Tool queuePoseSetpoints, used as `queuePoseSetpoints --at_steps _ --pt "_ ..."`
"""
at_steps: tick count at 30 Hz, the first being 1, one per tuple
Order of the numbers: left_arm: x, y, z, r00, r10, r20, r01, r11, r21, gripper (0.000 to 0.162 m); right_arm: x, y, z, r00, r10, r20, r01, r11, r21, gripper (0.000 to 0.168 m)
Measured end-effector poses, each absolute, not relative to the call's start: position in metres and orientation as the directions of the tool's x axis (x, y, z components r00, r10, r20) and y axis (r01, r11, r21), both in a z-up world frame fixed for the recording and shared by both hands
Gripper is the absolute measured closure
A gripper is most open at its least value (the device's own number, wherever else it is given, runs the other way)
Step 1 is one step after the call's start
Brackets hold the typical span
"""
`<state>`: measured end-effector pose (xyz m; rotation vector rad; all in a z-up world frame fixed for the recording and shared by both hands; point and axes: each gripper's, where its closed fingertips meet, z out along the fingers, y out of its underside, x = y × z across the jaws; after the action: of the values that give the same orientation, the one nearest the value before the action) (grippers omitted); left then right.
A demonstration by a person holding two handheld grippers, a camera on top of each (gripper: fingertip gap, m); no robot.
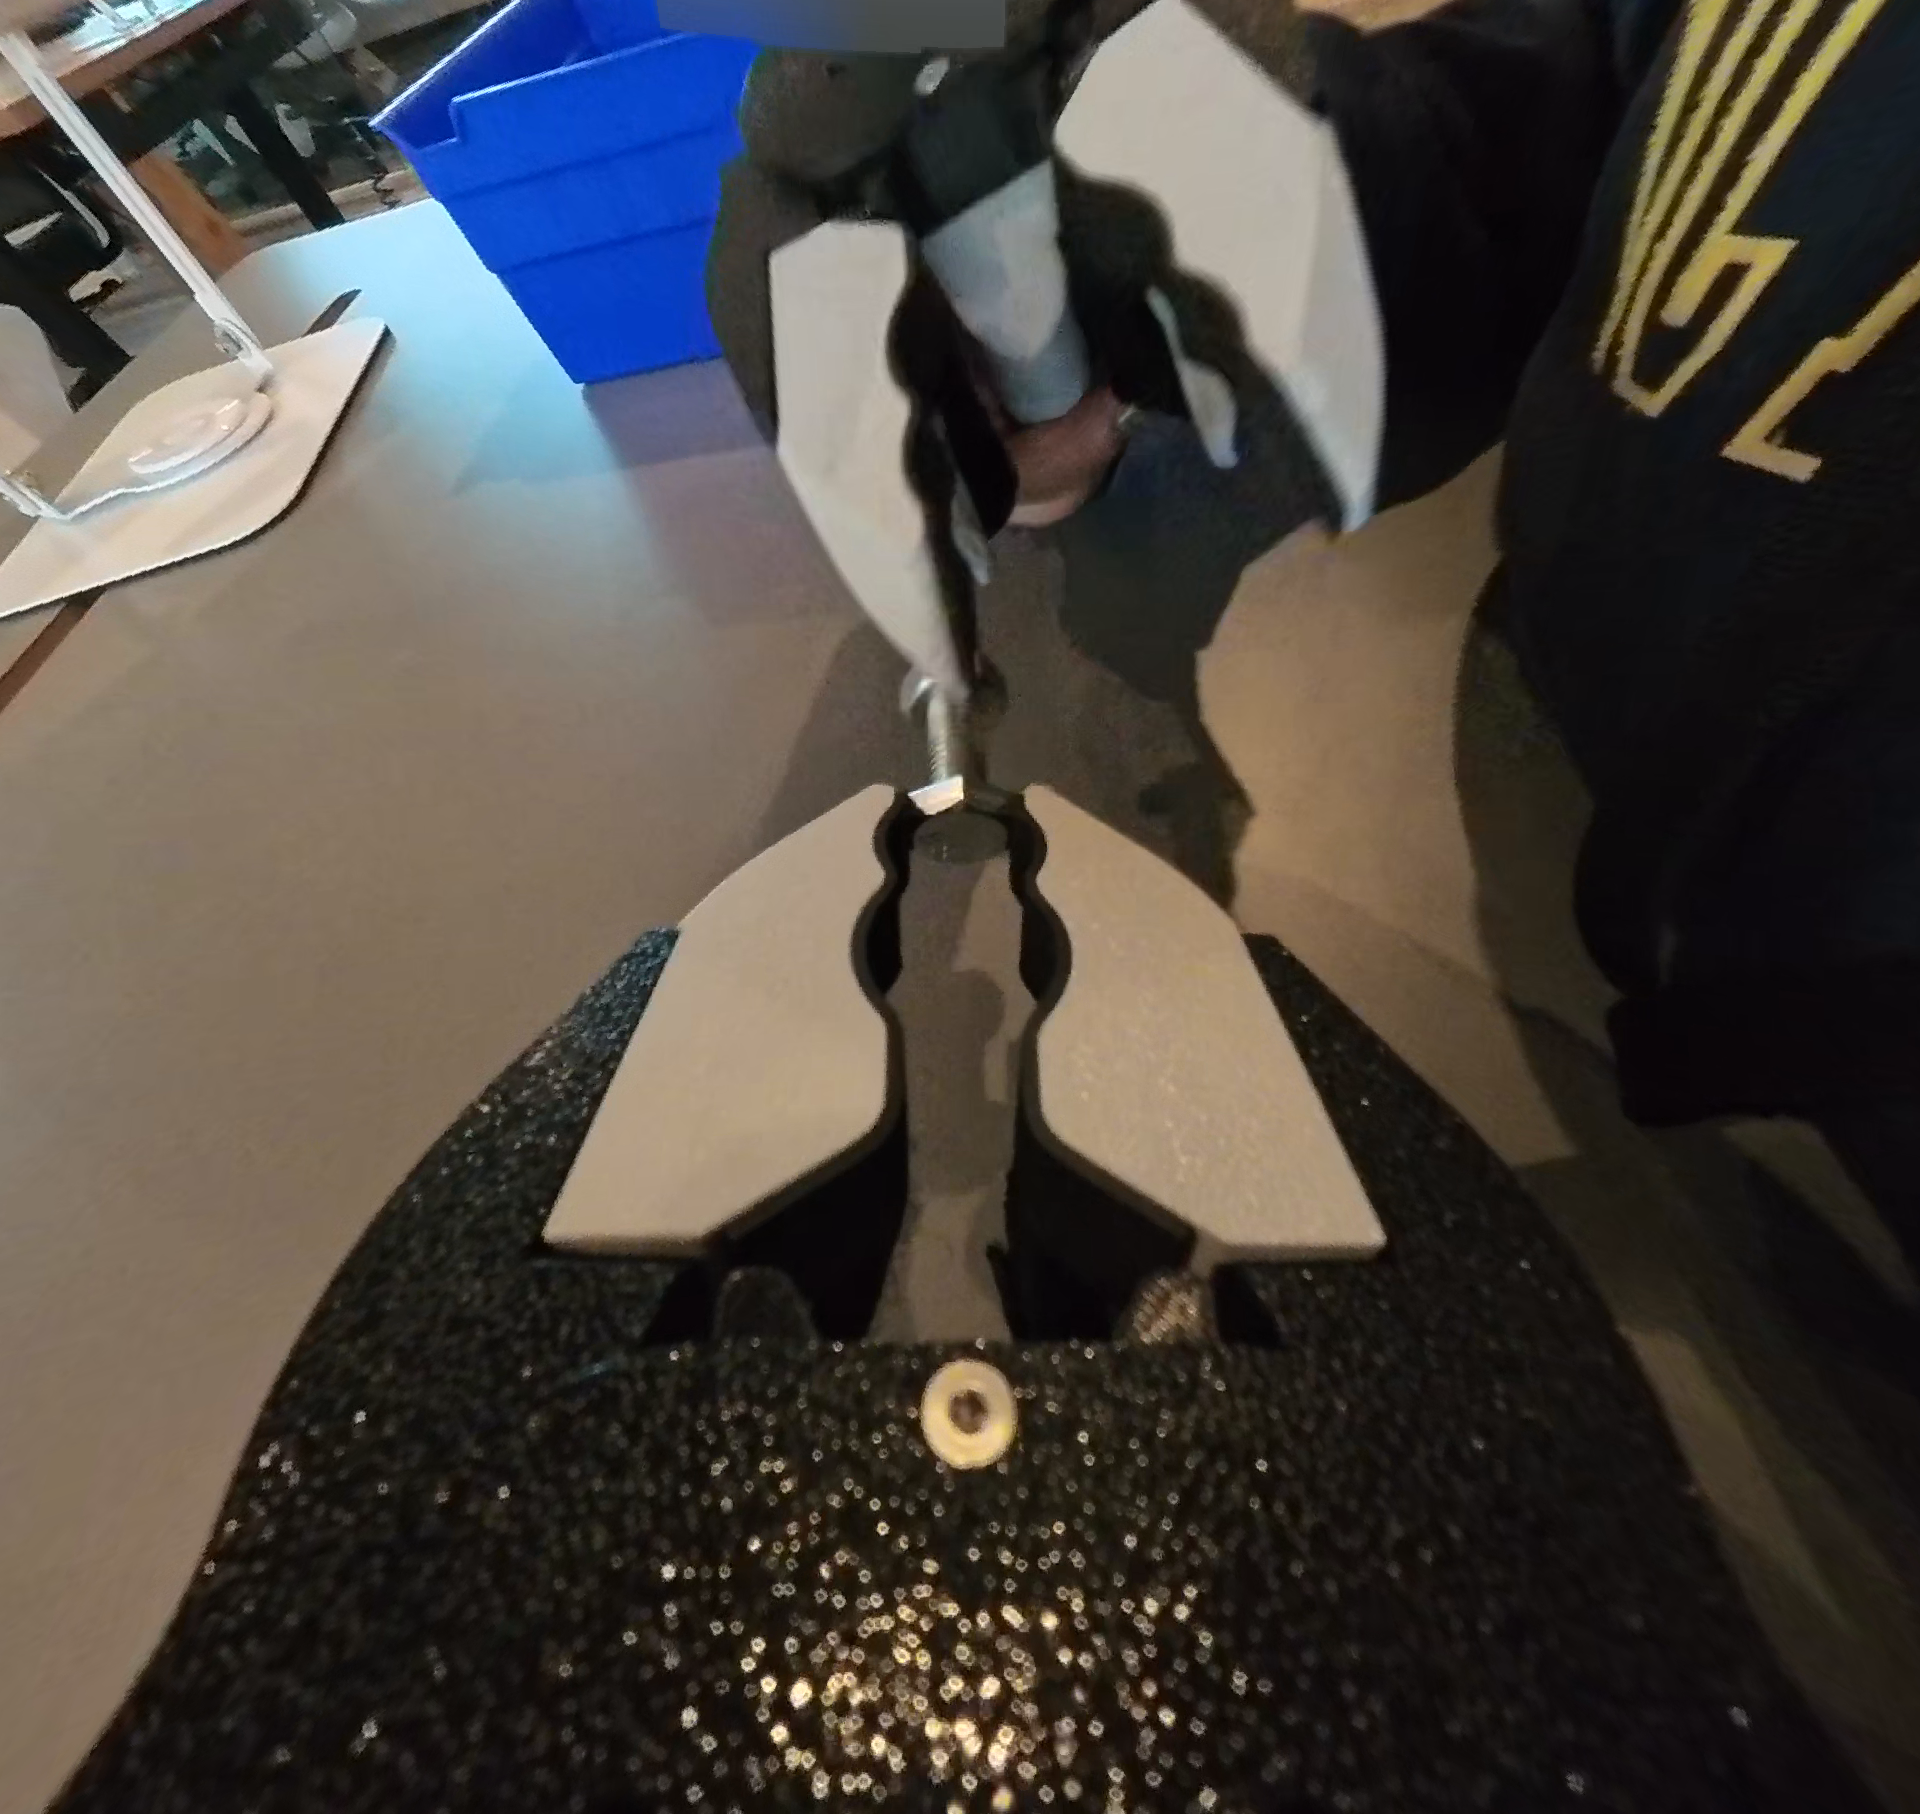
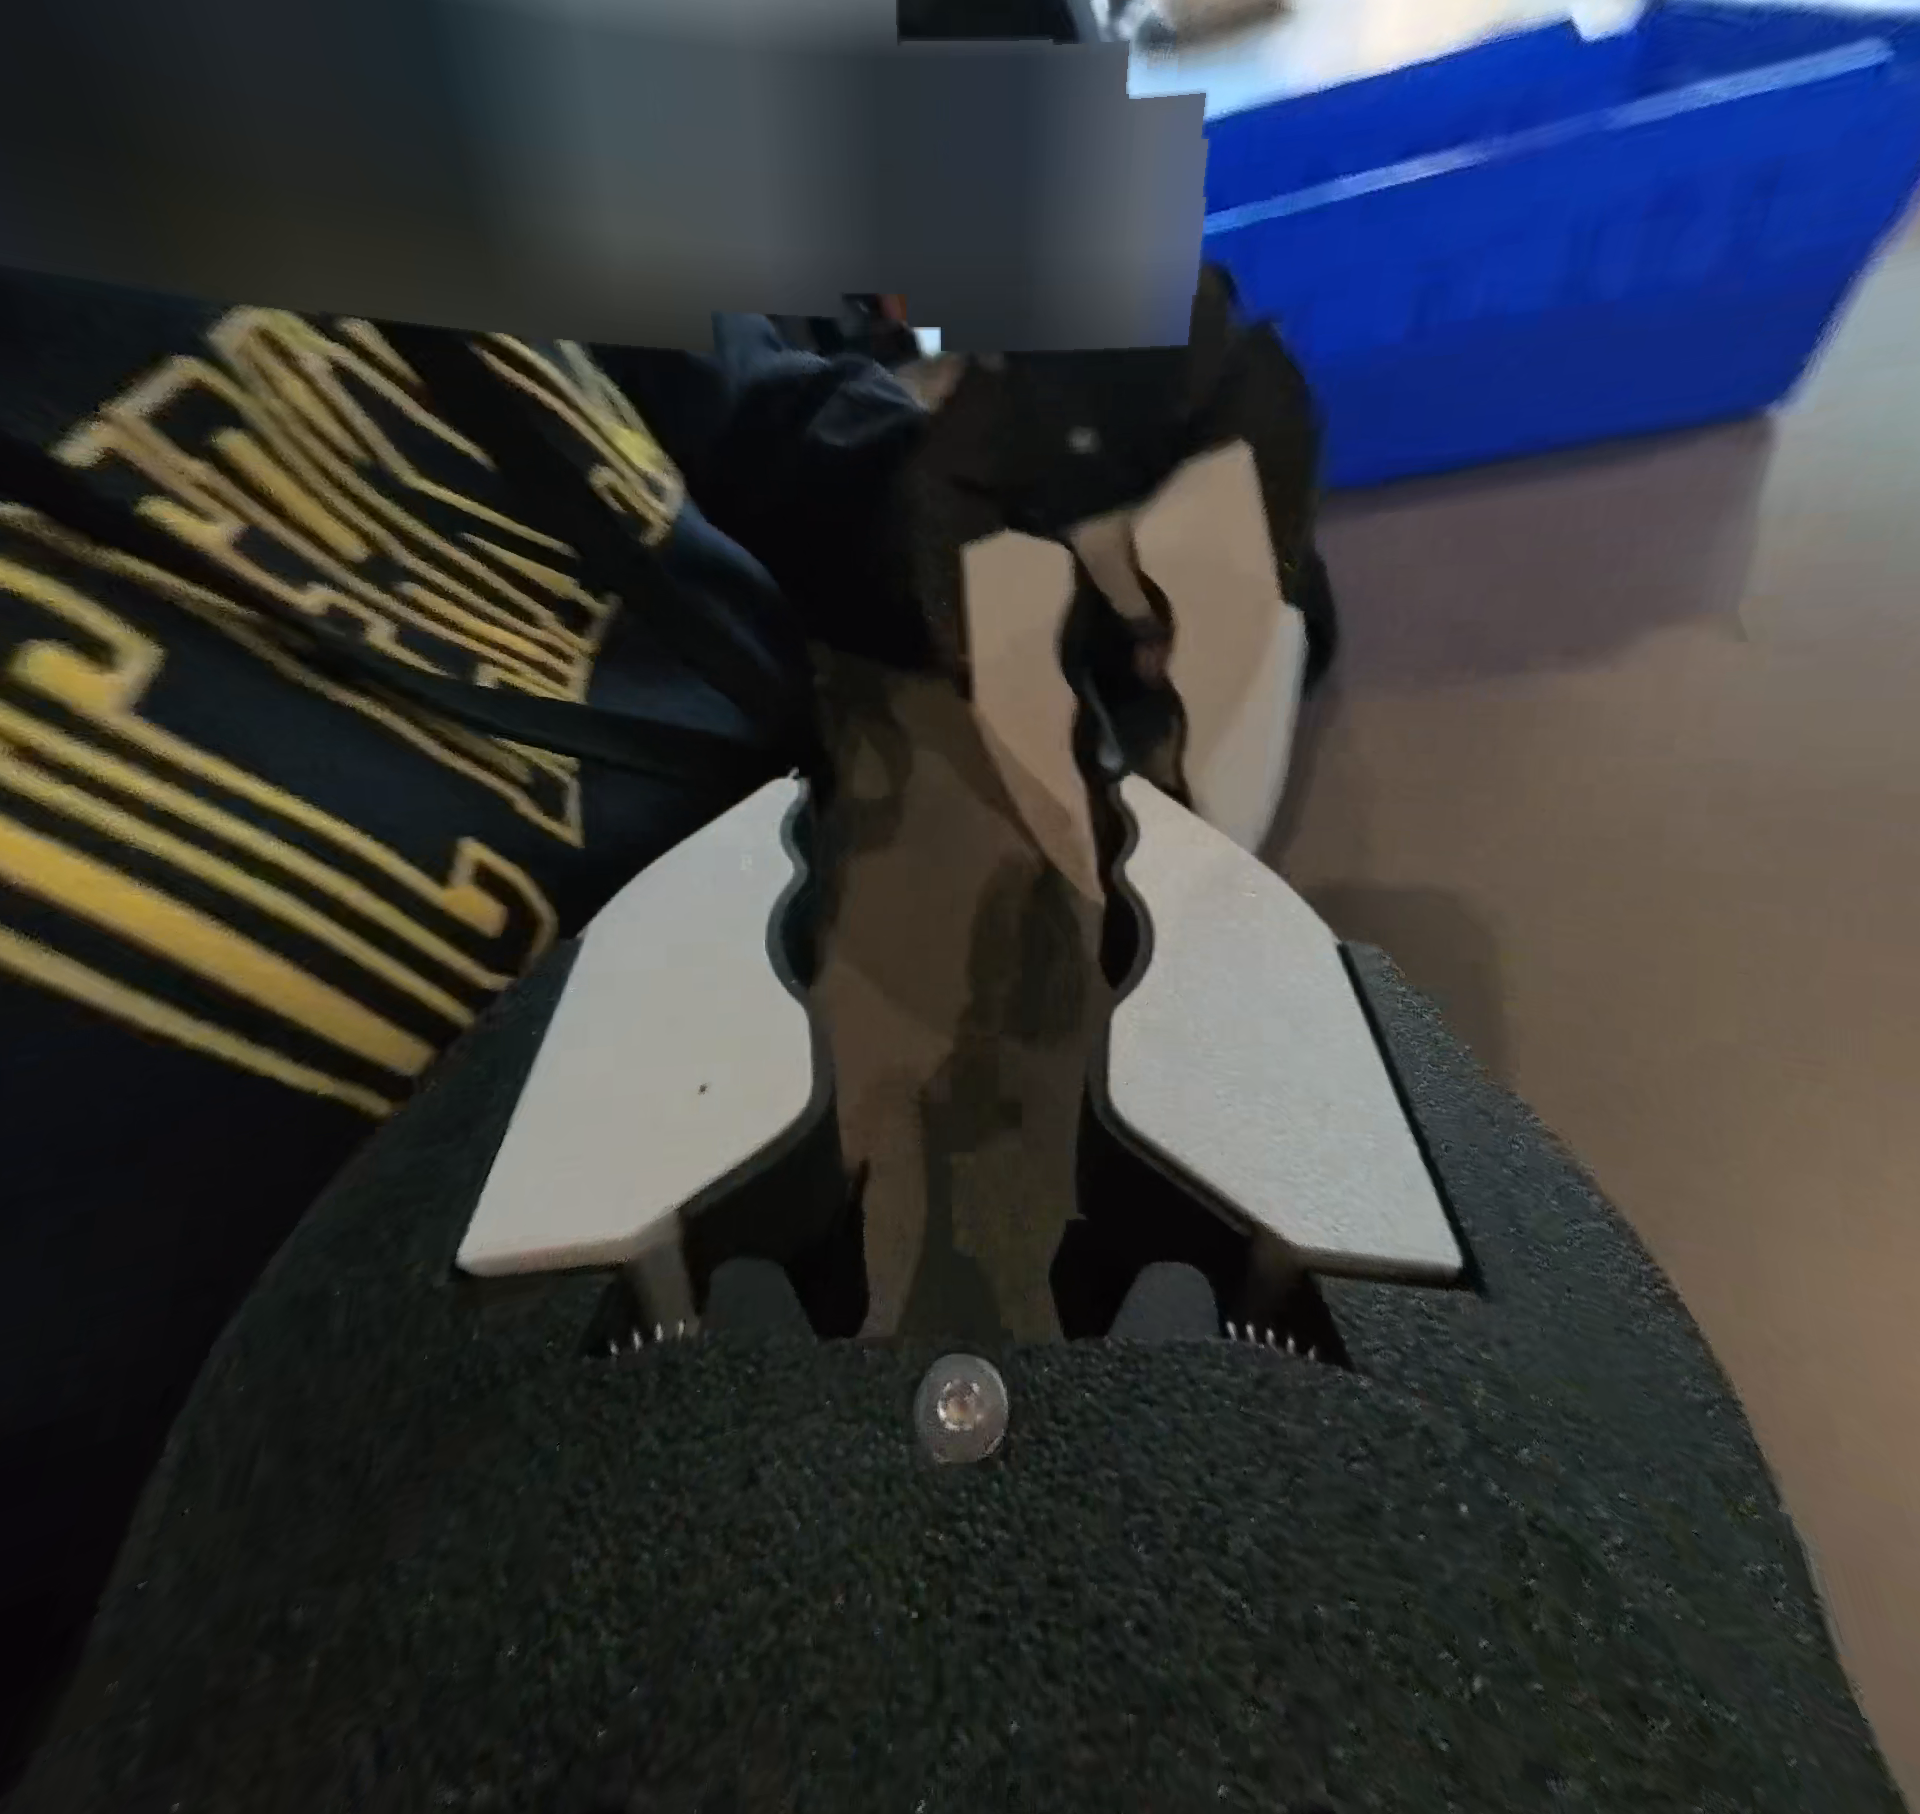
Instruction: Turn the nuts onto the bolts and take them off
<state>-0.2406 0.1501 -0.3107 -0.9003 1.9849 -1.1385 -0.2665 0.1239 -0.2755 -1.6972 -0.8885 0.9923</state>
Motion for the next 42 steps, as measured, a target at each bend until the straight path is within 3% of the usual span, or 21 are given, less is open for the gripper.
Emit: queuePoseSetpoints --at_steps 4,11,22,25,27,30,34,37,42 --pt "-0.241 0.151 -0.309 -0.534 -0.82 -0.206 -0.228 0.374 -0.899 0.144 -0.249 0.139 -0.276 0.537 0.827 -0.166 0.122 -0.271 -0.955 0.118" --pt "-0.241 0.152 -0.307 -0.526 -0.827 -0.201 -0.221 0.361 -0.906 0.144 -0.251 0.132 -0.321 0.519 0.765 -0.381 0.214 -0.547 -0.809 0.117" --pt "-0.242 0.15 -0.309 -0.54 -0.816 -0.205 -0.225 0.376 -0.899 0.144 -0.257 0.135 -0.29 0.483 0.821 -0.304 0.118 -0.405 -0.907 0.11" --pt "-0.241 0.15 -0.31 -0.538 -0.818 -0.205 -0.233 0.378 -0.896 0.144 -0.268 0.122 -0.271 0.382 0.893 -0.237 0.094 -0.293 -0.952 0.117" --pt "-0.241 0.15 -0.309 -0.536 -0.819 -0.205 -0.23 0.375 -0.898 0.144 -0.262 0.127 -0.269 0.437 0.879 -0.19 0.104 -0.259 -0.96 0.118" --pt "-0.241 0.151 -0.308 -0.531 -0.823 -0.202 -0.226 0.368 -0.902 0.144 -0.238 0.146 -0.288 0.579 0.778 -0.244 0.111 -0.372 -0.921 0.117" --pt "-0.241 0.152 -0.306 -0.526 -0.827 -0.199 -0.223 0.36 -0.906 0.144 -0.244 0.135 -0.316 0.52 0.735 -0.435 0.144 -0.577 -0.804 0.117" --pt "-0.241 0.152 -0.306 -0.525 -0.828 -0.197 -0.223 0.357 -0.907 0.144 -0.253 0.127 -0.323 0.483 0.754 -0.446 0.206 -0.593 -0.779 0.12" --pt "-0.242 0.151 -0.307 -0.53 -0.824 -0.2 -0.226 0.364 -0.904 0.144 -0.255 0.13 -0.309 0.46 0.766 -0.449 0.139 -0.561 -0.816 0.118"
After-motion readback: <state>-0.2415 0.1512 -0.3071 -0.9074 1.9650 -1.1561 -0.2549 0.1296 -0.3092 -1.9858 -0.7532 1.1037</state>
